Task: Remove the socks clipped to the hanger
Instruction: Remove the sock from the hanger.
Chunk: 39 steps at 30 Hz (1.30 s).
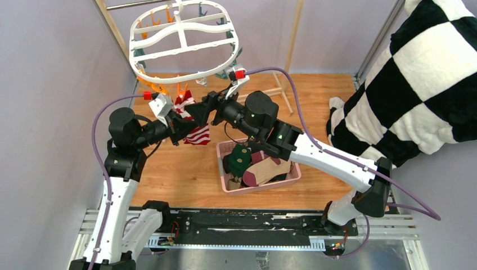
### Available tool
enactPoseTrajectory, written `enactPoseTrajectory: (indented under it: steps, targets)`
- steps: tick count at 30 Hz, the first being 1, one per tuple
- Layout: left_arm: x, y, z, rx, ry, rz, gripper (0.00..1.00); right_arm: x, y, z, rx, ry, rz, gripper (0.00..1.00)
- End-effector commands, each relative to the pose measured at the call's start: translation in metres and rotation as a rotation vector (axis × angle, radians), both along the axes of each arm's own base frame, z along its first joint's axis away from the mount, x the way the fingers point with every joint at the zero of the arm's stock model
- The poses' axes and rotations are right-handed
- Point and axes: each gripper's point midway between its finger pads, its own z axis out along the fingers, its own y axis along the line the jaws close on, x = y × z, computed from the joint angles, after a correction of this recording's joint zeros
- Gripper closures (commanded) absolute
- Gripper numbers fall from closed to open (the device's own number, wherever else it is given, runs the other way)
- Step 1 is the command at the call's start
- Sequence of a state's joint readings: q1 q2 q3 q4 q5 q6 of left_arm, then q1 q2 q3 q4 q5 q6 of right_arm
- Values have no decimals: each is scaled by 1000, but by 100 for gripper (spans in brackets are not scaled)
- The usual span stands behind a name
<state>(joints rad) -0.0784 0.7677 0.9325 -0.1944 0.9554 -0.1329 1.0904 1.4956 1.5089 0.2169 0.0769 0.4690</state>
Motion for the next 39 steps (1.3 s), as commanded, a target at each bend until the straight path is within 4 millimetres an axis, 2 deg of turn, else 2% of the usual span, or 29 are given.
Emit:
enactPoseTrajectory:
  steps: [1, 9, 15, 24, 31, 39]
  targets:
    - [10, 30, -40, 272, -43, 148, 100, 16, -9, 14, 16, -13, -135, 22]
    - [8, 49, -37, 474, -311, 232, 100, 18, -4, 19, 46, 20, -136, 27]
    - [15, 46, -35, 677, -528, 187, 100, 11, 0, 23, 41, 36, -128, 28]
    - [24, 37, -49, 1021, -808, 115, 100, 6, -21, 29, 53, 53, -162, 28]
    - [42, 46, -53, 1230, -870, 190, 100, 2, -23, 28, 29, 60, -164, 29]
    - [53, 50, -38, 1312, -921, 272, 100, 5, -7, 15, -12, 88, -147, 29]
